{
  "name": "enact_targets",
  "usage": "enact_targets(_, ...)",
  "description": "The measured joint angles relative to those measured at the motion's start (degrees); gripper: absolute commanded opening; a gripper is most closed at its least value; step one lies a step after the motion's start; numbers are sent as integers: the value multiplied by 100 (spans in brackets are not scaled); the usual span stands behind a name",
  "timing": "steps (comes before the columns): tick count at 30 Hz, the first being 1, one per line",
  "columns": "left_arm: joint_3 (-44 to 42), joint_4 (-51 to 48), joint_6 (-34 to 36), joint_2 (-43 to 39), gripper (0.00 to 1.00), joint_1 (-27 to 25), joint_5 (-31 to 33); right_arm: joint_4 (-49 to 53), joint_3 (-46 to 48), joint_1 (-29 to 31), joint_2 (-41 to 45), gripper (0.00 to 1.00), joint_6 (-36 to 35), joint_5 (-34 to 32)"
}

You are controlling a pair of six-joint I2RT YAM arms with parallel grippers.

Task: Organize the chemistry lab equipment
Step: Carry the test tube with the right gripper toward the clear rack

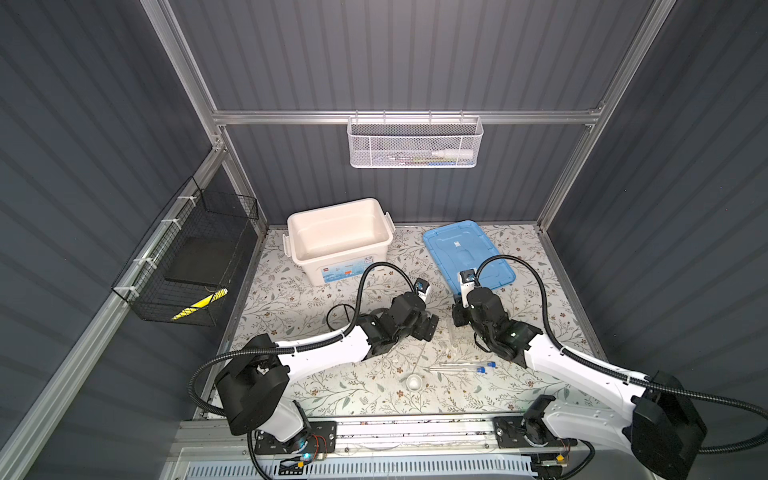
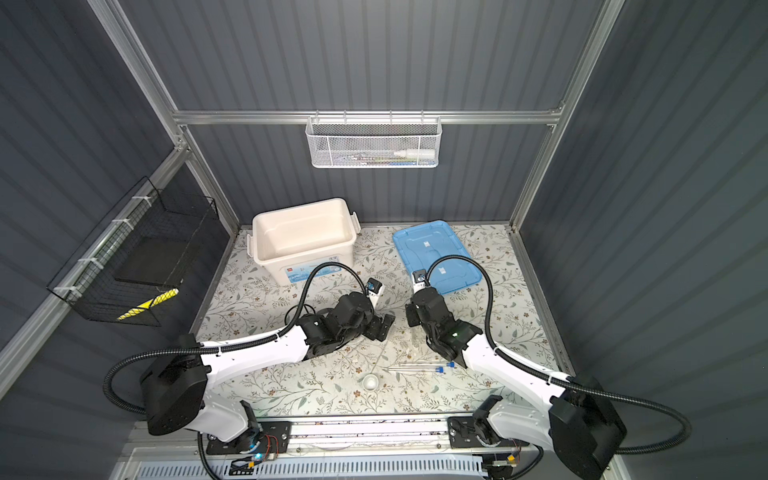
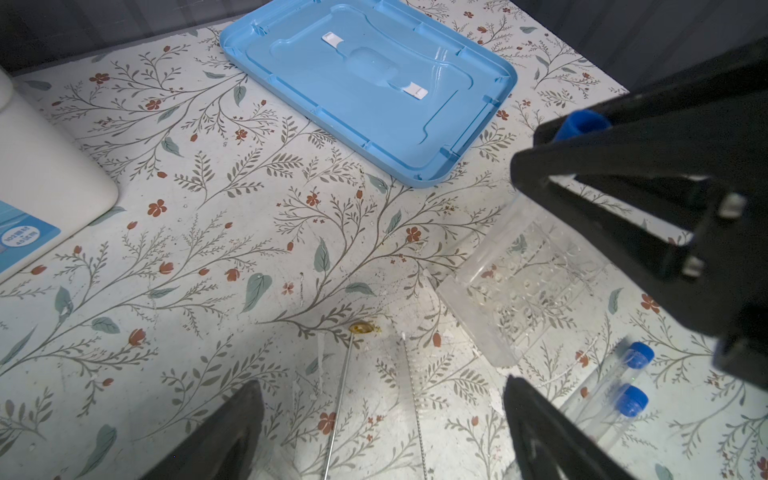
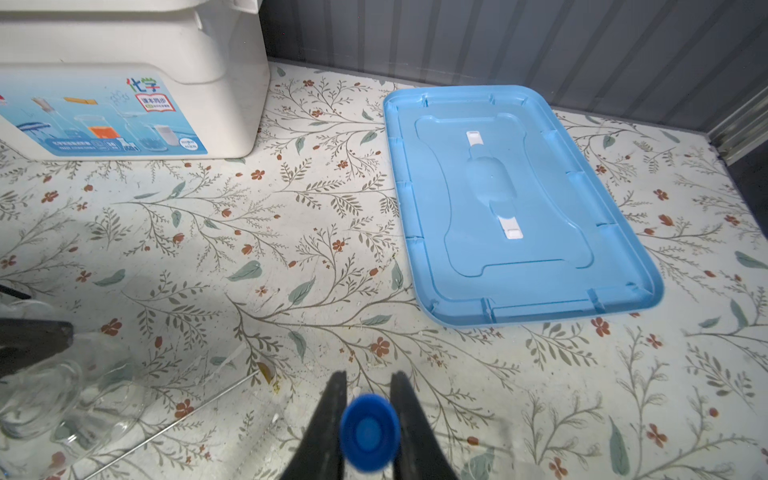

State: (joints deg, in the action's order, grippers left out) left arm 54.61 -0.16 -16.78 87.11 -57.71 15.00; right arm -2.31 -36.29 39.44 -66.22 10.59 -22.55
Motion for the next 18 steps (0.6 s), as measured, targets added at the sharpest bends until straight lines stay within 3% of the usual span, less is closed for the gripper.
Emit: enact_targets(18,7,-94,7,4,92,-249,24,-157,343,63,376,37,-59,-214)
